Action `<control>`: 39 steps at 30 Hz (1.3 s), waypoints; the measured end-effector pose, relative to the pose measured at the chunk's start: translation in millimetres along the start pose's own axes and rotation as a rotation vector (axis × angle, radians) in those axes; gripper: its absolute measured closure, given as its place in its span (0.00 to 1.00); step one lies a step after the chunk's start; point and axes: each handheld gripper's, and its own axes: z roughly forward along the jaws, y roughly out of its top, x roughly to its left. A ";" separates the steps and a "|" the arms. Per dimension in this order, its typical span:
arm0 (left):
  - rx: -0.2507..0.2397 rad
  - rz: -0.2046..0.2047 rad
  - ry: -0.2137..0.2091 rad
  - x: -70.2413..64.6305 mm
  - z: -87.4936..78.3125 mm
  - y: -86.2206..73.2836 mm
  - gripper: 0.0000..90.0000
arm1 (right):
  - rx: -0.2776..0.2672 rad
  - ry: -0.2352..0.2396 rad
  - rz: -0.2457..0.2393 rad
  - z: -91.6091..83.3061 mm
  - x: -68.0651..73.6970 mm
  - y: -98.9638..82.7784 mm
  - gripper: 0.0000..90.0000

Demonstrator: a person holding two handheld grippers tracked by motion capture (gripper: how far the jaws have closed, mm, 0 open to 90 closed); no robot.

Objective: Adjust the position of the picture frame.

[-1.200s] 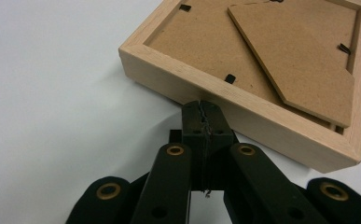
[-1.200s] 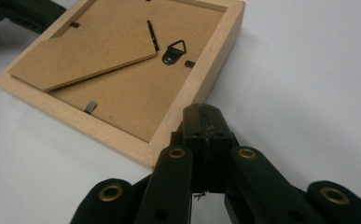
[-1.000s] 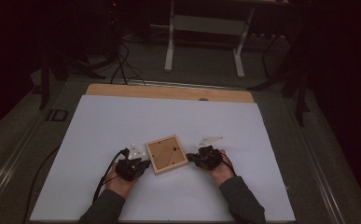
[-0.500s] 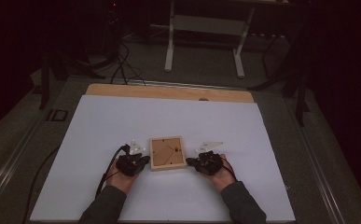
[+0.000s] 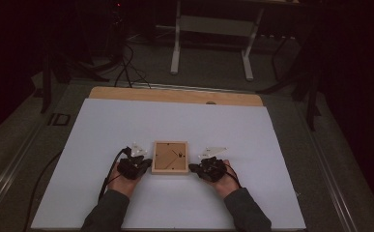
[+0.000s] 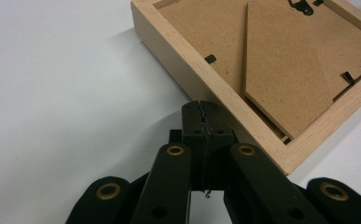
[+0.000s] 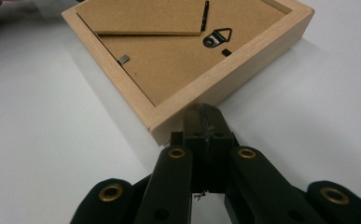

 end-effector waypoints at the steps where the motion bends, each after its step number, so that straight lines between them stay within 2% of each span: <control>1: 0.001 -0.002 -0.001 1.0 -0.4 -0.2 1.00 | -0.001 0.000 -0.002 0.6 0.5 0.4 1.00; 5: 0.002 -0.007 0.002 2.7 -1.0 -0.5 1.00 | 0.001 0.007 -0.011 2.3 2.0 1.7 1.00; 27: -0.003 -0.011 0.002 0.7 -1.3 -1.5 1.00 | -0.008 -0.003 0.003 3.1 -1.6 1.8 0.98; 30: -0.012 -0.016 -0.004 3.8 -2.9 -3.4 0.93 | -0.008 -0.014 -0.001 1.9 -1.0 1.7 0.93; 34: -0.024 -0.034 0.003 8.8 -9.0 -9.3 0.89 | -0.018 -0.023 -0.025 -4.6 1.0 1.4 0.88; 37: -0.038 -0.028 0.003 10.2 -14.9 -11.0 0.86 | -0.031 -0.024 -0.020 -8.4 0.6 1.5 0.86; 39: -0.047 -0.015 -0.001 11.0 -18.8 -12.1 0.80 | -0.041 -0.026 -0.025 -12.6 1.6 1.6 0.83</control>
